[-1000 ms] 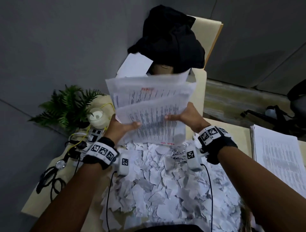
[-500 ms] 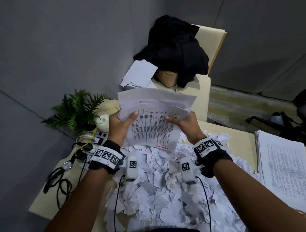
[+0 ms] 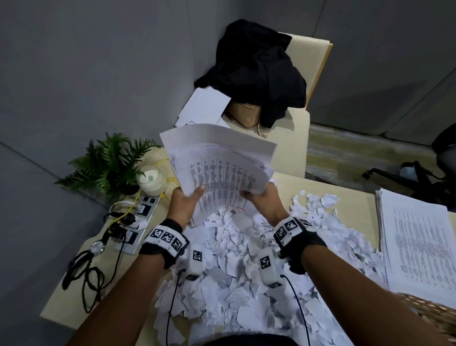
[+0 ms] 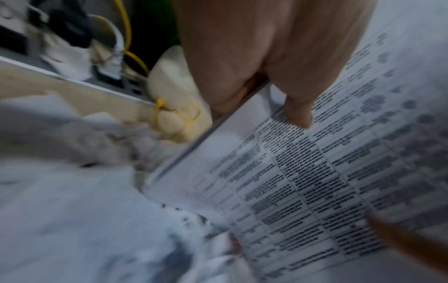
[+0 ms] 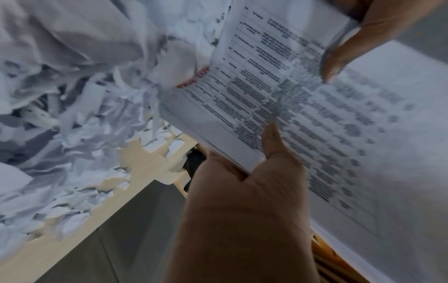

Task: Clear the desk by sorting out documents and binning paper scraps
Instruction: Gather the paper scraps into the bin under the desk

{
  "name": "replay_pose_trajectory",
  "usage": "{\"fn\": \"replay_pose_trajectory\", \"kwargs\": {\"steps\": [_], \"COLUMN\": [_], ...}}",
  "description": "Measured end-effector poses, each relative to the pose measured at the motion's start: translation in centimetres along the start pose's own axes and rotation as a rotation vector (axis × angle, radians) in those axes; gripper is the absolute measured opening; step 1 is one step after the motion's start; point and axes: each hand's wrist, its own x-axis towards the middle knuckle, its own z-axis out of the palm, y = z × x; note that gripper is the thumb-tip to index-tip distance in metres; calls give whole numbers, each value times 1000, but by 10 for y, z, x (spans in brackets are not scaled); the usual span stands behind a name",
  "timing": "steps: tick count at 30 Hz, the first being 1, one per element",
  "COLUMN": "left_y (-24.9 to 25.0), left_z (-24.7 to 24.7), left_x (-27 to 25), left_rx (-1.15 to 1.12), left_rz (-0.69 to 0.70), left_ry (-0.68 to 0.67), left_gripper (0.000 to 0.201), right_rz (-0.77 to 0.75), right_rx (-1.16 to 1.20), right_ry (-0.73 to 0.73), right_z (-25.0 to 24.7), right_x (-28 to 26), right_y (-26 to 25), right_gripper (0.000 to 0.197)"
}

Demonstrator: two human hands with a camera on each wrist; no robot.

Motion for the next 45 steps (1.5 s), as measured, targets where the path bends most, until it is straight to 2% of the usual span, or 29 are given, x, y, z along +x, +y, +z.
{"fn": "replay_pose_trajectory", "kwargs": {"steps": [3,4,5,6,8,12,17,20,22,24,27,33,38,43,45], "left_y": [-20,-21,-14,-2,19,63,104,116,118,115,102,60,14,-10,-18], "left_z": [5,7,8,9,10,24,100,162,205,249,313,419,474,495,498], "left_x": [-5,-7,-11,-16,-17,-22,-37,-54,-68,-81,-99,-140,-157,-167,-170], "left_rx": [60,70,74,89,134,182,174,136,134,164,209,426,616,623,657], "left_rz": [52,57,75,112,220,431,569,535,495,446,329,156,153,17,1], "left_ry": [-69,-67,-55,-38,8,-5,-127,-258,-349,-455,-643,-961,-1031,-1032,-1044], "left_gripper": [59,66,74,73,54,31,29,29,30,32,39,52,51,47,38], "right_rz": [115,118,104,72,5,-95,-139,-97,-35,36,179,464,612,692,735], "right_rx": [-186,-202,-198,-184,-187,-285,-179,-59,-65,-122,-235,-453,-569,-718,-795], "right_ry": [-112,-109,-83,-43,43,172,273,354,452,545,637,679,640,668,655], "right_z": [12,13,12,9,-2,-44,-132,-190,-228,-269,-325,-417,-452,-458,-458], "right_x": [-8,-10,-10,-10,-5,2,-10,-29,-46,-63,-88,-131,-142,-141,-145], "right_y": [16,18,18,16,9,-21,-34,-26,-16,-1,32,94,146,176,189], "right_gripper": [34,32,28,25,26,24,20,36,46,54,54,63,66,52,47]}}
